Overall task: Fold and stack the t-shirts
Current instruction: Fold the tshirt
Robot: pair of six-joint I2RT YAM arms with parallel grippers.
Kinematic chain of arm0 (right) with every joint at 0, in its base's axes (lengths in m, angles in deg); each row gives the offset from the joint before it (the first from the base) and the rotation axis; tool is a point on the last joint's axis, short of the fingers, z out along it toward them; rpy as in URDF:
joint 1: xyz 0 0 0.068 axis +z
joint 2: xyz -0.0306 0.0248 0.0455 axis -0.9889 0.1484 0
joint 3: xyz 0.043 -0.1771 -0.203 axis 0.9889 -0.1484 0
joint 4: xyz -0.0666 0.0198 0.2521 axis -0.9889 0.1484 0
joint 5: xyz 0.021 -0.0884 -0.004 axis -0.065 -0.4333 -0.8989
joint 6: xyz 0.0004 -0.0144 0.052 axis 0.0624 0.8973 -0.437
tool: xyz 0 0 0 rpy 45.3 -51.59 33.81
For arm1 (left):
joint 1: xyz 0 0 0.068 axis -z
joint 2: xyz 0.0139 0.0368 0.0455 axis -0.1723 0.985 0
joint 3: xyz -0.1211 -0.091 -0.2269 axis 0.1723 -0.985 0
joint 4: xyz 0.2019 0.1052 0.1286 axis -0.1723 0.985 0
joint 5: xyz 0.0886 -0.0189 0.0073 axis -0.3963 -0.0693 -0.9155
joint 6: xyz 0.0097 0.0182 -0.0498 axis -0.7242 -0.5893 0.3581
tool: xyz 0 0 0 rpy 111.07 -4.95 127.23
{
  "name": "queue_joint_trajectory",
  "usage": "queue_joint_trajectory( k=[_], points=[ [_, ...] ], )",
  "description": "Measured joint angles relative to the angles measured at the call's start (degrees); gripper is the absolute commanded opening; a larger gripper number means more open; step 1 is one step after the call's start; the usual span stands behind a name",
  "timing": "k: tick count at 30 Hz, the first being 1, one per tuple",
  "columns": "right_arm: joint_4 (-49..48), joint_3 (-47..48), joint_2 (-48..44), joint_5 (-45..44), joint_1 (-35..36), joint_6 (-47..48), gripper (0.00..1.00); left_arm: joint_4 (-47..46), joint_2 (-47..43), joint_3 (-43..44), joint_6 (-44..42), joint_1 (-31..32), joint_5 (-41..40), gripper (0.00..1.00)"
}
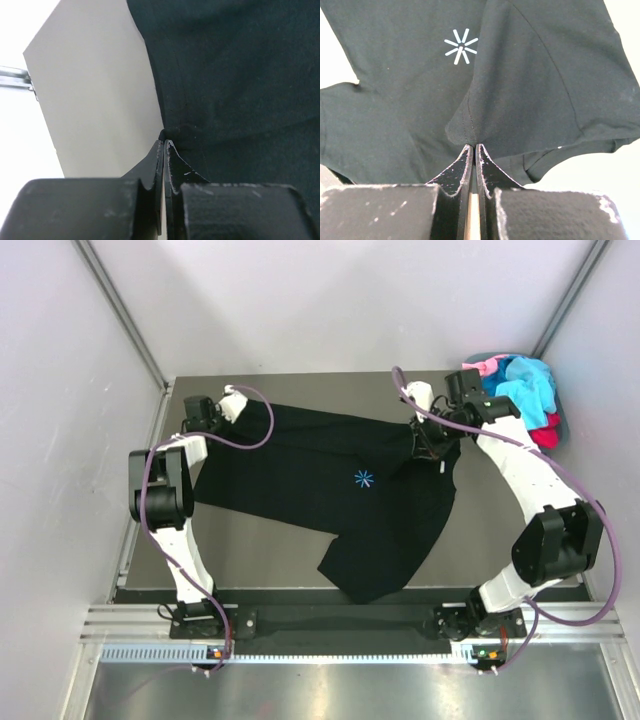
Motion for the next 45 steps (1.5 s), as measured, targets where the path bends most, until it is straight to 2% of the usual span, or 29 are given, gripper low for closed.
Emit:
queue_joint_trajectory(
  k=[4, 5, 7, 8, 10, 12, 15, 18, 23, 26, 32, 35, 38, 39, 42, 43, 45],
  points=[
    [0.15, -0.15, 0.00, 0.50, 0.85, 0.00, 0.01, 0.00, 0.00, -0.81, -0.46, -0.13, -0.35, 0.00],
    [0.13, -0.39, 0.00, 0.68, 0.96, 0.02, 0.02, 0.02, 0.00, -0.92, -0.50, -0.13, -0.46, 0.03],
    [0.63, -0.85, 0.00, 1.16, 1.16, -0.13, 0.20, 0.09, 0.00, -0.96, -0.61, -0.13, -0.92, 0.22],
    [1.18, -0.85, 0.00, 1.38, 1.20, -0.15, 0.24, 0.02, 0.00, -0.96, -0.72, -0.13, -1.55, 0.37],
    [2.45, -0.68, -0.09, 2.21, 1.22, 0.35, 0.32, 0.04, 0.00, -0.87, -0.15, -0.15, -3.54, 0.50],
    [4.02, -0.37, -0.35, 3.10, 1.22, 0.66, 0.39, 0.70, 0.00, -0.31, 1.31, -0.28, -6.86, 0.59],
    [4.48, 0.46, -1.70, 4.09, 1.20, 0.24, 0.40, 1.03, 0.02, 1.84, 4.04, -0.31, -13.14, 0.67],
    [2.23, 2.67, -2.23, 4.87, 0.79, -1.66, 0.40, 0.70, 0.02, 4.24, 7.54, 0.09, -18.40, 0.68],
    [-4.92, 9.22, 4.72, 6.29, -0.39, -4.13, 0.40, 6.25, 1.01, 8.98, 13.64, 1.84, -19.45, 0.65],
    [-8.13, 12.61, 12.02, 6.45, -1.77, -5.40, 0.40, 9.55, 2.54, 12.07, 15.58, 3.91, -17.88, 0.54],
    [-9.88, 17.99, 24.65, 6.12, -6.34, -7.58, 0.40, 14.38, 3.19, 12.41, 16.06, 9.03, -15.43, 0.37],
    [-10.27, 19.56, 27.67, 5.14, -8.50, -8.17, 0.41, 15.61, 4.83, 14.84, 15.96, 10.38, -14.86, 0.34],
    [-10.69, 20.26, 29.31, 3.32, -10.21, -8.02, 0.42, 15.72, 6.43, 16.55, 15.63, 10.58, -14.86, 0.23],
    [-10.67, 20.28, 29.57, 2.80, -10.62, -7.91, 0.43, 15.76, 7.21, 17.33, 15.56, 10.58, -15.06, 0.15],
    [-10.60, 20.63, 30.51, 1.46, -11.39, -7.23, 0.43, 15.63, 10.29, 20.37, 15.65, 10.71, -16.15, 0.17],
    [-10.71, 20.76, 30.97, 0.98, -11.67, -7.06, 0.44, 15.58, 11.04, 21.05, 15.67, 10.71, -16.35, 0.27],
    [-10.78, 20.79, 31.91, -0.04, -11.91, -6.54, 0.45, 16.39, 13.16, 23.43, 15.54, 10.71, -16.90, 0.40]
  ],
)
